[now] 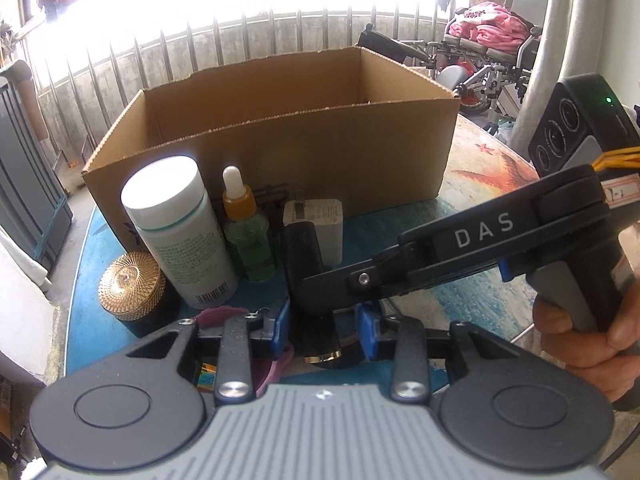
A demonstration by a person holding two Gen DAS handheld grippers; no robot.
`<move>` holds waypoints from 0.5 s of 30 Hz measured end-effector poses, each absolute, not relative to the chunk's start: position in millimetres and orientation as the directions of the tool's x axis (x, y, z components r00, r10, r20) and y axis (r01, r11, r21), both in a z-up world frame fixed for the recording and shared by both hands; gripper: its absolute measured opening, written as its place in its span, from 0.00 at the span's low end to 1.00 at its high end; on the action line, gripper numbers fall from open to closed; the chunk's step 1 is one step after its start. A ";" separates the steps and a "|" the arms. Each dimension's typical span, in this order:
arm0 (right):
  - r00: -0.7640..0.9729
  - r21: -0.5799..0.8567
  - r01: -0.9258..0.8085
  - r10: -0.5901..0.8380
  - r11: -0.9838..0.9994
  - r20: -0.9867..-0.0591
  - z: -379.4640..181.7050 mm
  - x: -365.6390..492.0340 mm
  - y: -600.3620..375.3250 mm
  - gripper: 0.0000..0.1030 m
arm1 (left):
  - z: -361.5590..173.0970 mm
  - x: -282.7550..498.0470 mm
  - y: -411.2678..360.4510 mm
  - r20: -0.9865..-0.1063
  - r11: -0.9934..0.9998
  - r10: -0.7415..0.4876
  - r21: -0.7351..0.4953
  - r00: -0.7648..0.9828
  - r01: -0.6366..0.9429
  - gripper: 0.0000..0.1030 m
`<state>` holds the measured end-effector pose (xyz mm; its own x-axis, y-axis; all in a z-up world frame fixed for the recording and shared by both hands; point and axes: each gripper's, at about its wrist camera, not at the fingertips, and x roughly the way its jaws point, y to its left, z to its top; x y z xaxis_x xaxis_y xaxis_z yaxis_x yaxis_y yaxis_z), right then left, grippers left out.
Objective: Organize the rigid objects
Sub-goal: 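Lift the black cylinder with the right tool and carry it over the box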
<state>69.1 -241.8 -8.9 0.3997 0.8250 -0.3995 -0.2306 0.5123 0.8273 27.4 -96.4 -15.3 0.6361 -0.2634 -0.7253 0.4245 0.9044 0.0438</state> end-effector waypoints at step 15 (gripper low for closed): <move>0.490 0.783 -0.294 0.790 0.549 -0.369 53.2 37.9 -245.7 0.20 | 24.0 -5.1 -95.0 -0.619 0.895 -0.309 0.068 0.722 0.442 0.35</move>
<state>37.9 -245.7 53.2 0.4901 0.7896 -0.3691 -0.2943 0.5485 0.7826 -5.1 -95.0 24.0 0.7218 -0.3094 -0.6191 0.4415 0.8947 0.0676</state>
